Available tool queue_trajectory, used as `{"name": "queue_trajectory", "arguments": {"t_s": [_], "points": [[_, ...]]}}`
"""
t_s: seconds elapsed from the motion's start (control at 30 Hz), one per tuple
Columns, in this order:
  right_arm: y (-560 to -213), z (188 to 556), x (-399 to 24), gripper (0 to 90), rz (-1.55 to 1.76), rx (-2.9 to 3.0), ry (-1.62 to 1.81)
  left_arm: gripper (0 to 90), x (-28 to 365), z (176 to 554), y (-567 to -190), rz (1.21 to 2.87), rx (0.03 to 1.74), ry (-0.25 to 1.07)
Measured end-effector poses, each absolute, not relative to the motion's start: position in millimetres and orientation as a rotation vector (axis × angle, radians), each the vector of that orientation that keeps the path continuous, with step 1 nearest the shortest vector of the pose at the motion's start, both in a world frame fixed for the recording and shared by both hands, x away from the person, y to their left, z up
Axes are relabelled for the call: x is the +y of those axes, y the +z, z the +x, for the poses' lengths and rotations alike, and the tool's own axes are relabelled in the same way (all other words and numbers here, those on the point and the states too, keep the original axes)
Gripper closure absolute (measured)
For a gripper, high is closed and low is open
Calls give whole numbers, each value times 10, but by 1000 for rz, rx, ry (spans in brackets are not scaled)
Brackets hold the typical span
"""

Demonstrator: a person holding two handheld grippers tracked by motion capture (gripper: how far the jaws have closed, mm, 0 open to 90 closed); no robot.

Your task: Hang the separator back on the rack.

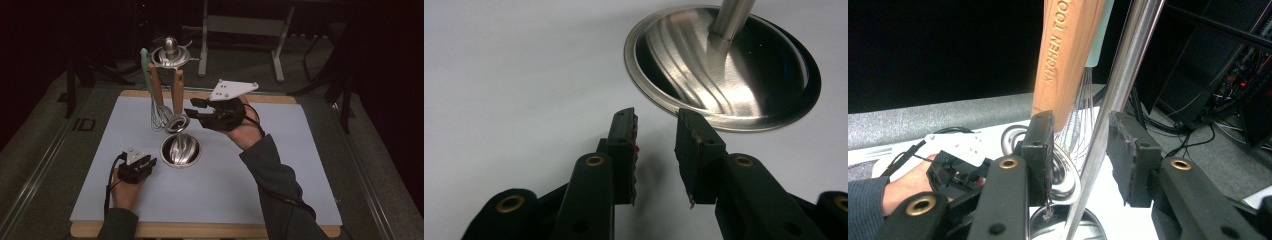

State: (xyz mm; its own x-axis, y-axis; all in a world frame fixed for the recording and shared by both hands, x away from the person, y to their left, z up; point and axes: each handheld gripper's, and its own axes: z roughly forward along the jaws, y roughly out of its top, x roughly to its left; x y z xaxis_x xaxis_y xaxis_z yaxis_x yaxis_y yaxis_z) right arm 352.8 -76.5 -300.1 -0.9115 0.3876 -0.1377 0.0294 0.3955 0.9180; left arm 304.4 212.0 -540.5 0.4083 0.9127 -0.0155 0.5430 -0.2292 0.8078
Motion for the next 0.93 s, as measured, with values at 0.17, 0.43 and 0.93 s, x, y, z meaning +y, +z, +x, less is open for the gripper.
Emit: {"name": "queue_trajectory", "arguments": {"t_s": [0.17, 0.43, 0.93], "points": [[-3003, 3521, -788, 628, 369, 2333, 1519, 698, 2119, 3044, -5405, 1901, 1244, 613], [-3031, 3532, -865, 622, 392, 2336, 1509, 697, 2118, 3043, -5405, 1900, 1247, 615], [-3172, 3543, -1097, 593, 436, 2368, 1465, 696, 2120, 3045, -5406, 1897, 1252, 613]]}}
